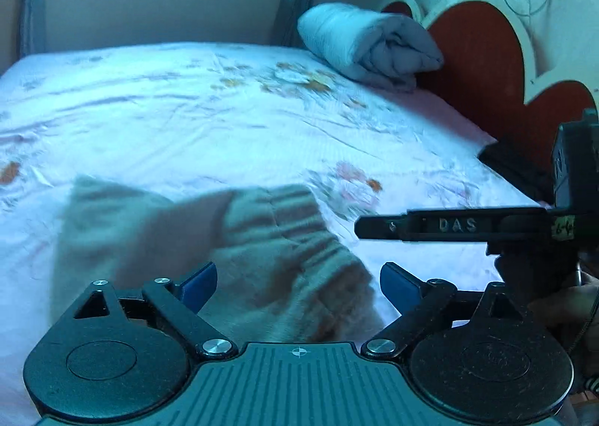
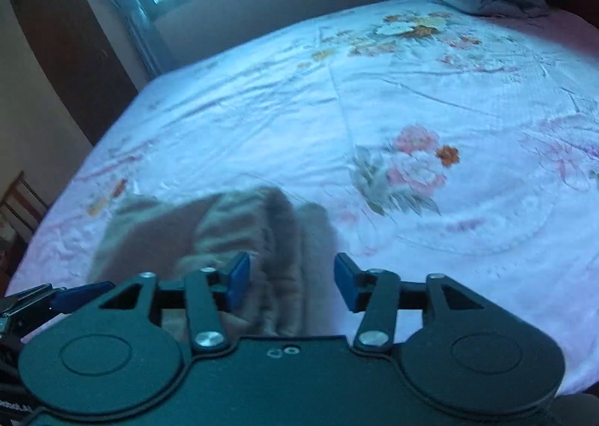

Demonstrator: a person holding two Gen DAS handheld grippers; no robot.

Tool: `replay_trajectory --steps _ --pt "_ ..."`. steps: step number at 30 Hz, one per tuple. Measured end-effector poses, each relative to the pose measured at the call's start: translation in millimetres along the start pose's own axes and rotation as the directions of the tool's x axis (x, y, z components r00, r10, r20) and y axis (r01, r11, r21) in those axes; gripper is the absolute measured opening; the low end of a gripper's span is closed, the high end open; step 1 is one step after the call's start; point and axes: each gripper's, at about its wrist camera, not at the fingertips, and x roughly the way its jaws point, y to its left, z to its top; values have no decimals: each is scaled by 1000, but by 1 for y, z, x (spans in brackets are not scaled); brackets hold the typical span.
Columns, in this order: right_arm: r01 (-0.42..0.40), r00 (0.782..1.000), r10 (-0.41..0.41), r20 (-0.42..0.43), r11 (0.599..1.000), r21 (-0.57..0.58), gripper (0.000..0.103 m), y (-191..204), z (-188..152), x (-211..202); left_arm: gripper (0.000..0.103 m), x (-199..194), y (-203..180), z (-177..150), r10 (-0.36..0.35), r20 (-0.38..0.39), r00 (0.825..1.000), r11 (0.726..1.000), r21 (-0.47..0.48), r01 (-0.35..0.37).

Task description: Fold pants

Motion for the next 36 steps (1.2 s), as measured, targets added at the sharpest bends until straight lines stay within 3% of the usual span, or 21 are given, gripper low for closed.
replay_trajectory --steps 2,6,7,8,11,14,16,19,21,22,26,28,32,36 --pt "-21 1000 21 -14 999 -24 59 9 3 6 95 0 21 0 65 -11 998 997 -47 -66" --pt "-43 996 41 -80 999 -25 58 21 -1 29 95 -8 78 -10 177 -34 984 961 -210 -181" --pt "-39 994 36 -101 999 -24 51 24 -3 34 95 -7 87 -14 198 -34 980 953 -228 -201" --pt "-36 992 33 -124 999 -25 37 25 -6 39 96 -8 96 -17 220 -42 975 944 -242 -223" --pt "-51 985 48 -166 999 -13 24 30 -13 48 95 1 115 -29 232 -67 970 931 -275 -241" --pt "-64 988 58 -145 997 -33 8 34 -15 42 96 17 124 -41 222 -113 969 922 -299 -246" --pt "-65 992 60 -115 997 -35 6 33 -14 32 95 26 129 -47 205 -139 969 912 -332 -240" --pt "-47 996 43 -79 998 -50 6 28 -12 17 95 31 124 -51 192 -138 972 916 -330 -228" --pt "-35 993 31 -114 999 -32 8 19 -16 21 95 33 119 -51 189 -147 971 925 -304 -227" --pt "-32 991 30 -128 999 -15 12 13 -20 24 95 33 117 -50 189 -149 971 928 -295 -226" --pt "-24 991 31 -127 998 60 48 1 -22 28 95 34 116 -50 190 -156 969 929 -290 -229" --pt "-36 986 50 -156 995 90 53 -3 -21 35 95 35 119 -50 192 -160 968 924 -304 -233" --pt "-105 971 155 -183 960 258 47 -20 -27 50 96 37 121 -53 196 -171 966 919 -312 -242" --pt "-141 961 193 -199 958 250 30 -19 -26 53 95 41 122 -55 195 -178 964 916 -318 -244"
